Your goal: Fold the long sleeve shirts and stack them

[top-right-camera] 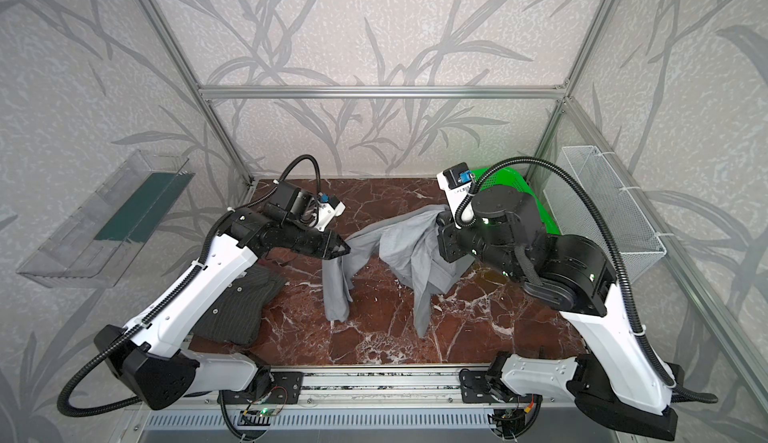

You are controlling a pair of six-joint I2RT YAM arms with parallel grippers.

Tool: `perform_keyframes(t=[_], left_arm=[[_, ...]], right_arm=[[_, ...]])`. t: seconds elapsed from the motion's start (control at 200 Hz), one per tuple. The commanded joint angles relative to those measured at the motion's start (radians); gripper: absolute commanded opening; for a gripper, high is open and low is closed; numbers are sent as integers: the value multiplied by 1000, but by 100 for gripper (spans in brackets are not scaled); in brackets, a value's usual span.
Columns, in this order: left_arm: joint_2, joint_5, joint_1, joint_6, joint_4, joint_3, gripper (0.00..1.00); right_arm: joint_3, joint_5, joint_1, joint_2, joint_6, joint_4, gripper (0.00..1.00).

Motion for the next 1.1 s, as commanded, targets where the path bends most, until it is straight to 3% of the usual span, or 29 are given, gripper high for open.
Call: perform_keyframes(t=[0.0, 0.23, 0.37, 0.465, 0.54, 0.65, 0.865, 1.095], left_arm=[[-8, -56, -53, 42, -105, -19, 23], [-72, -48, -181, -19, -20, -141, 33], [-144, -100, -268, -109, 11, -171, 33], [-261, -112, -338, -224, 145, -256, 35], [-346, -119, -426, -321, 338, -395, 44], [-374, -238, -526, -321, 374, -495, 46], [-385, -373, -577, -277, 408, -647, 48], [-350, -349, -582, -339, 591, -771, 48]], right_arm=[[70, -1, -9, 26, -40, -77, 0], [100, -59, -9, 52, -35, -84, 0], [121, -59, -9, 65, -34, -94, 0], [125, -50, -9, 68, -39, -96, 0], [126, -50, -9, 70, -38, -91, 0], [139, -55, -9, 79, -38, -90, 0], [182, -62, -9, 88, -41, -107, 0], [198, -59, -10, 86, -37, -121, 0]])
